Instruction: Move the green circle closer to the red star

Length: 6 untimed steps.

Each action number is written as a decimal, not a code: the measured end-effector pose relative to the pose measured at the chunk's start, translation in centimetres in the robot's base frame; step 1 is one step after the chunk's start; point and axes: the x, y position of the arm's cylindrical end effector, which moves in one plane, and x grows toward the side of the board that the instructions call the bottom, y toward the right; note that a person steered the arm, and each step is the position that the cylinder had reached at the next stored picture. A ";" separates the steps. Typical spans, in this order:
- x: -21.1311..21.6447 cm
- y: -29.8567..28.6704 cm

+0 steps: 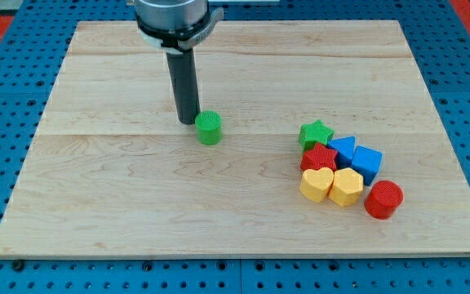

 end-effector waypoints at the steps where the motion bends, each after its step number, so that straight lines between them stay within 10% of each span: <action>1: 1.1 8.6; 6: 6.8 9.8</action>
